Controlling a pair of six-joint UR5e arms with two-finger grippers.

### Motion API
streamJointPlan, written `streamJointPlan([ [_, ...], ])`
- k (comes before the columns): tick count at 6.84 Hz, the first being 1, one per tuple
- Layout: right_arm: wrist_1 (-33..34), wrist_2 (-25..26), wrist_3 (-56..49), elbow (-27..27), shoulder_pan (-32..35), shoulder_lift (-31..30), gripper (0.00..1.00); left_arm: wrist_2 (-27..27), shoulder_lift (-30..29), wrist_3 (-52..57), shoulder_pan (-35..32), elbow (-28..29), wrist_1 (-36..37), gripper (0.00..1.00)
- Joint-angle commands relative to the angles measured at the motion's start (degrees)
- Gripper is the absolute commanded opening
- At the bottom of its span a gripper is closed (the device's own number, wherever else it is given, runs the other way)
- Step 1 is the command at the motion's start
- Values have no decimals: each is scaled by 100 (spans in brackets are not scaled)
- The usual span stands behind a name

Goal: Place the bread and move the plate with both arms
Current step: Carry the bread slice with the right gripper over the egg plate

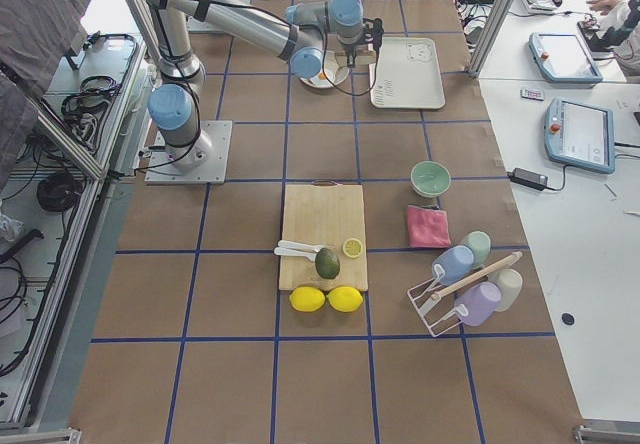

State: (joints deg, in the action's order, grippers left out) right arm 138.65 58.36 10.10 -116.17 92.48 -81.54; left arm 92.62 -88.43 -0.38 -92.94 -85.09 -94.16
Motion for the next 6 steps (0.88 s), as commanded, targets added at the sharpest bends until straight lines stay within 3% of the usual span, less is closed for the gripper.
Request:
streamJointPlan([
  [1, 2045, -150, 877, -834, 507, 532, 0, 46, -7, -15, 30, 1, 2, 100],
  [6, 3052, -282, 1399, -1645, 755, 525, 0, 28, 28, -23, 4, 10, -59, 100],
])
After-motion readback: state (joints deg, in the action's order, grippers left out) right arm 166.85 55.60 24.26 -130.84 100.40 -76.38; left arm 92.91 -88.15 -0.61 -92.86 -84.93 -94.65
